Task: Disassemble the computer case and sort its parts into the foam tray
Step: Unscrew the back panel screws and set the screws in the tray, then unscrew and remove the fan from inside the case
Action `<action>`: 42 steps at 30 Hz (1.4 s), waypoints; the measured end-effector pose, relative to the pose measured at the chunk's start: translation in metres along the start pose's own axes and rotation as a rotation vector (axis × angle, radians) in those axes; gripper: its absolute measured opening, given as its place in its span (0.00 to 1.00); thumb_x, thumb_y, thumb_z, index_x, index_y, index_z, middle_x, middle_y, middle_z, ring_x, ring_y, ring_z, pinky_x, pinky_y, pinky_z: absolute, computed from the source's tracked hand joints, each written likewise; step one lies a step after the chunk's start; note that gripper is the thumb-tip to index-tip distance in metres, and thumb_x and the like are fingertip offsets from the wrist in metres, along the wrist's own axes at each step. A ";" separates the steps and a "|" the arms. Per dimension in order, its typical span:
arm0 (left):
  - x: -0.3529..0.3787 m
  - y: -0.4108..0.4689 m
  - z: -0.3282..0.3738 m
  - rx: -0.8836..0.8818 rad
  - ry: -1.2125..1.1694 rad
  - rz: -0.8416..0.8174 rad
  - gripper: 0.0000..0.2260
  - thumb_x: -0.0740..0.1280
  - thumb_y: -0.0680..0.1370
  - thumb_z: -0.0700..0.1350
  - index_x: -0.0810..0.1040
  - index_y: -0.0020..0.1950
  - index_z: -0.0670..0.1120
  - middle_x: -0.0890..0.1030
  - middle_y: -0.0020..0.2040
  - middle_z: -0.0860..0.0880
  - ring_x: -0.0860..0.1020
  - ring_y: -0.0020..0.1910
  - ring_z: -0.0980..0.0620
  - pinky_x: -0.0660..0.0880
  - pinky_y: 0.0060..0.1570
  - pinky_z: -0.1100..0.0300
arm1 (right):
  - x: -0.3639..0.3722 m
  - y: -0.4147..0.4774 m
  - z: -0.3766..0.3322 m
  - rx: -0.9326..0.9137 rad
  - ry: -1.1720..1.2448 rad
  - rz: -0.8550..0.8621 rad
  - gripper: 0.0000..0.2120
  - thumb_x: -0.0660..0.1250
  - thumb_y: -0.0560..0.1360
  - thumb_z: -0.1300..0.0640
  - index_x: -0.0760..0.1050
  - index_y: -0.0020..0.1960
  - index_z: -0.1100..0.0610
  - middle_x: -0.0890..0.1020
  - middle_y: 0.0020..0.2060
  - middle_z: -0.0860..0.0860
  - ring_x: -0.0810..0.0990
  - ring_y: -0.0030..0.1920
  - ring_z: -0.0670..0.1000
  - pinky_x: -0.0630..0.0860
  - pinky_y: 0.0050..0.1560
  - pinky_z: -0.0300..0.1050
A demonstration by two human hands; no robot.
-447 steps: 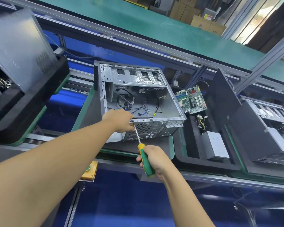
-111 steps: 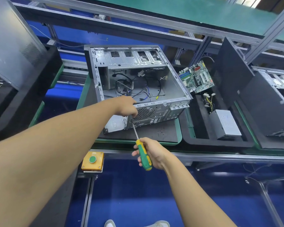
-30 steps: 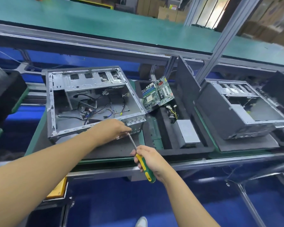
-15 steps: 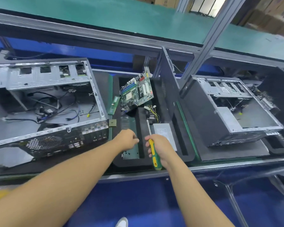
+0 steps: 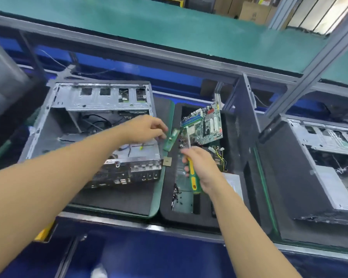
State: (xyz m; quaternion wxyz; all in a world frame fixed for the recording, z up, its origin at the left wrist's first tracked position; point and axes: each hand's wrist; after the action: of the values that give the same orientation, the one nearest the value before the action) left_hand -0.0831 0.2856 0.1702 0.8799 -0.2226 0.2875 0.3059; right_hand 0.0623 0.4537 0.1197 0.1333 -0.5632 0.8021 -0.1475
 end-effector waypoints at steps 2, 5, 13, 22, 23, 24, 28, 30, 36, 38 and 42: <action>-0.035 -0.009 -0.041 -0.096 0.248 0.062 0.09 0.65 0.81 0.46 0.81 0.59 0.51 0.83 0.56 0.55 0.79 0.54 0.55 0.73 0.56 0.59 | 0.024 0.009 -0.012 -0.029 -0.066 -0.054 0.07 0.65 0.81 0.57 0.73 0.44 0.56 0.74 0.33 0.52 0.69 0.25 0.48 0.69 0.26 0.42; -0.069 -0.025 -0.114 -0.286 0.505 -0.013 0.13 0.66 0.79 0.46 0.80 0.63 0.48 0.80 0.62 0.50 0.77 0.58 0.50 0.72 0.61 0.56 | 0.063 0.027 -0.026 -0.072 -0.168 -0.101 0.07 0.64 0.81 0.56 0.72 0.45 0.57 0.72 0.31 0.52 0.68 0.25 0.48 0.68 0.27 0.42; -0.064 -0.023 -0.207 -0.363 0.655 -0.482 0.49 0.74 0.67 0.67 0.57 0.80 0.49 0.57 0.79 0.47 0.61 0.75 0.44 0.62 0.73 0.50 | 0.124 0.074 -0.050 0.166 0.013 -0.250 0.03 0.65 0.80 0.61 0.73 0.50 0.61 0.75 0.29 0.51 0.70 0.24 0.49 0.70 0.24 0.42; -0.054 -0.001 -0.204 -0.420 0.325 -0.580 0.28 0.77 0.72 0.56 0.76 0.63 0.40 0.79 0.60 0.44 0.80 0.52 0.45 0.79 0.49 0.52 | 0.147 0.094 -0.042 0.316 0.058 -0.172 0.03 0.65 0.80 0.62 0.75 0.51 0.61 0.74 0.31 0.52 0.69 0.26 0.49 0.68 0.25 0.41; -0.056 0.001 -0.204 -0.424 0.247 -0.562 0.25 0.77 0.72 0.52 0.75 0.63 0.41 0.77 0.60 0.43 0.80 0.54 0.43 0.80 0.50 0.51 | 0.146 0.094 -0.042 0.319 0.078 -0.180 0.03 0.65 0.80 0.61 0.75 0.50 0.61 0.74 0.31 0.52 0.69 0.26 0.49 0.68 0.25 0.41; -0.060 0.002 -0.203 -0.432 0.164 -0.555 0.22 0.77 0.73 0.48 0.74 0.61 0.42 0.76 0.59 0.43 0.80 0.54 0.42 0.82 0.49 0.49 | 0.145 0.094 -0.042 0.318 0.102 -0.191 0.03 0.65 0.80 0.61 0.75 0.50 0.61 0.75 0.31 0.52 0.69 0.27 0.49 0.68 0.25 0.41; -0.079 0.011 -0.194 -0.402 -0.023 -0.515 0.14 0.76 0.74 0.43 0.73 0.52 0.50 0.77 0.54 0.45 0.81 0.44 0.47 0.80 0.36 0.56 | 0.141 0.089 -0.043 0.288 0.188 -0.229 0.04 0.65 0.80 0.60 0.73 0.53 0.60 0.75 0.32 0.52 0.69 0.27 0.48 0.69 0.25 0.41; -0.089 0.016 -0.184 -0.325 0.021 -0.450 0.11 0.75 0.75 0.44 0.73 0.51 0.51 0.77 0.54 0.46 0.80 0.44 0.48 0.79 0.38 0.55 | 0.140 0.087 -0.042 0.269 0.215 -0.230 0.05 0.65 0.80 0.60 0.72 0.54 0.60 0.76 0.33 0.52 0.69 0.27 0.48 0.69 0.25 0.40; -0.126 0.026 -0.133 -0.174 -0.161 -0.274 0.09 0.74 0.76 0.44 0.77 0.52 0.47 0.83 0.48 0.47 0.83 0.41 0.49 0.80 0.38 0.58 | 0.131 0.087 -0.048 0.094 0.118 -0.186 0.03 0.67 0.79 0.58 0.76 0.51 0.58 0.78 0.41 0.54 0.73 0.27 0.48 0.73 0.26 0.42; -0.135 0.029 -0.109 -0.201 -0.376 -0.155 0.08 0.75 0.75 0.45 0.79 0.52 0.47 0.85 0.45 0.45 0.83 0.37 0.49 0.78 0.33 0.58 | 0.124 0.090 -0.059 -0.010 0.097 -0.133 0.04 0.69 0.78 0.57 0.77 0.51 0.56 0.79 0.42 0.54 0.74 0.27 0.48 0.74 0.26 0.42; -0.145 0.039 -0.056 -0.150 -0.586 0.014 0.06 0.73 0.75 0.44 0.81 0.51 0.48 0.85 0.45 0.43 0.82 0.38 0.47 0.78 0.39 0.52 | 0.095 0.092 -0.095 -0.164 0.148 -0.011 0.11 0.74 0.74 0.53 0.77 0.55 0.52 0.80 0.42 0.53 0.73 0.27 0.47 0.74 0.26 0.41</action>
State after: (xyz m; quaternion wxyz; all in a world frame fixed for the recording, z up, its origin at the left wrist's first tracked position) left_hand -0.2239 0.2226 0.2139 0.9044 -0.1870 -0.0006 0.3834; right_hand -0.0844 0.4024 0.1671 0.0264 -0.5643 0.8159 -0.1234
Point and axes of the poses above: each hand's wrist, its own y-axis towards the middle knuckle, its own x-axis out of the palm, z = x × y
